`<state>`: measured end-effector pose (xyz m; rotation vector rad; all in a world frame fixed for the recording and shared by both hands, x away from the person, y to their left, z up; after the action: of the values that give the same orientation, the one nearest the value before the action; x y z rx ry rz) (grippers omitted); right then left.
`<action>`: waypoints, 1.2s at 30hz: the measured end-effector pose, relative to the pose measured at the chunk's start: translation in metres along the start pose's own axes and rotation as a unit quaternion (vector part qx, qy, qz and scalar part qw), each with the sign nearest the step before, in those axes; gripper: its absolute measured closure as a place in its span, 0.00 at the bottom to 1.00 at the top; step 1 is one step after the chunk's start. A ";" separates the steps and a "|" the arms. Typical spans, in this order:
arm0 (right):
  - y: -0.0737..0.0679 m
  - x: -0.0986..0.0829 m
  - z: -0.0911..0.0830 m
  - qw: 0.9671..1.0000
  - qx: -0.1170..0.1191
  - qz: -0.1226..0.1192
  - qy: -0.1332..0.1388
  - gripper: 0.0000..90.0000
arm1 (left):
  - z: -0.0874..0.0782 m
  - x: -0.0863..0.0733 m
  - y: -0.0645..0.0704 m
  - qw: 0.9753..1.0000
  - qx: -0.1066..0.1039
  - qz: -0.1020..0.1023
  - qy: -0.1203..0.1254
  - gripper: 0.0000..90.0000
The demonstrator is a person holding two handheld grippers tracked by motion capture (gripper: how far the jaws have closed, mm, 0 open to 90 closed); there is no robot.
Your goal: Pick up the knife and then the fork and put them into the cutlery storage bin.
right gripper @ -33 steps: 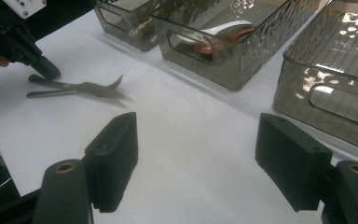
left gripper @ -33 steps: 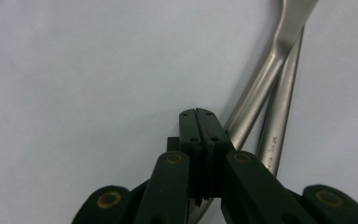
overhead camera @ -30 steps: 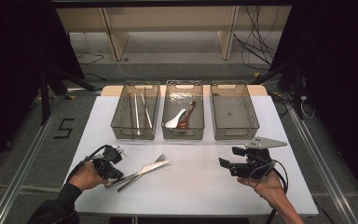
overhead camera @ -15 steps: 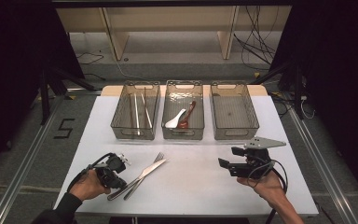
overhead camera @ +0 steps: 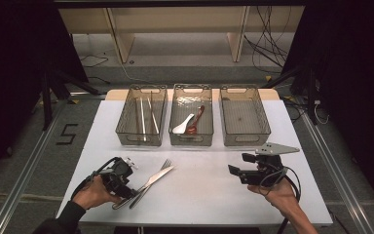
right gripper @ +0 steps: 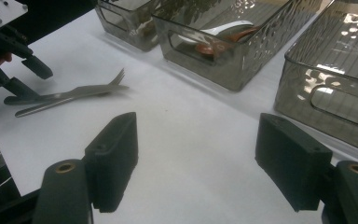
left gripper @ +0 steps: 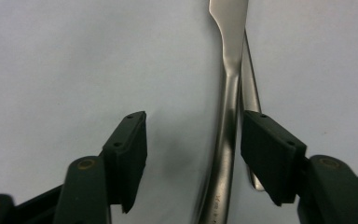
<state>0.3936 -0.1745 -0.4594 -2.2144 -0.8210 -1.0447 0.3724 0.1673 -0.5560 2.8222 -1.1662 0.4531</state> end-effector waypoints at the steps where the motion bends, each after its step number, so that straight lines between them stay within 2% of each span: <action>1: 0.000 0.000 0.000 1.000 0.000 0.000 0.000 0.34 | 0.001 0.000 0.000 1.000 0.001 0.002 -0.002 0.40; 5: 0.000 0.000 0.000 1.000 0.001 0.000 0.002 0.34 | 0.003 -0.001 0.001 1.000 0.005 0.008 -0.009 0.39; 6: 0.000 0.001 0.000 1.000 0.001 0.000 0.002 0.34 | 0.004 -0.001 0.002 1.000 0.004 0.007 -0.009 0.41; 11: -0.001 0.001 0.000 1.000 0.001 -0.001 0.001 0.34 | 0.007 0.001 0.008 0.999 0.002 0.032 -0.014 0.52; 12: -0.001 0.001 0.000 1.000 0.001 -0.001 0.001 0.34 | 0.008 0.003 0.008 0.999 0.008 0.039 -0.012 0.56; 14: 0.000 0.000 0.000 1.000 0.001 -0.001 0.000 0.34 | 0.008 0.005 0.008 0.999 0.011 0.039 -0.011 0.61; 18: -0.001 0.000 0.000 1.000 0.002 -0.001 0.001 0.34 | 0.008 0.006 0.007 0.999 0.008 0.052 -0.014 0.63; 20: -0.001 0.000 0.001 1.000 0.002 -0.001 0.000 0.34 | 0.009 0.007 0.008 0.999 0.008 0.048 -0.011 0.65; 26: -0.001 0.001 0.001 1.000 0.002 -0.002 0.000 0.34 | 0.009 0.008 0.008 0.998 0.009 0.055 -0.009 0.71; 28: -0.001 0.001 0.001 1.000 0.002 -0.002 -0.001 0.34 | 0.009 0.009 0.009 0.998 0.007 0.055 -0.008 0.76; 33: -0.001 0.001 0.001 1.000 0.002 -0.002 -0.001 0.34 | 0.009 0.010 0.010 0.999 -0.001 0.043 -0.006 0.85; 36: -0.001 0.000 0.002 1.000 0.002 -0.003 0.000 0.34 | 0.009 0.010 0.010 0.999 0.000 0.043 -0.006 0.85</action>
<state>0.3937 -0.1726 -0.4597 -2.2101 -0.8292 -1.0450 0.3747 0.1517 -0.5623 2.7872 -1.2926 0.4402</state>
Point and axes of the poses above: each handheld gripper's, and its own axes: z roughly forward along the jaws, x roughly out of its top, y roughly to its right, the point moved 10 cm from there along z, roughly forward along the jaws, and after that the axes turned 7 degrees about x, right-handed, at the moved point
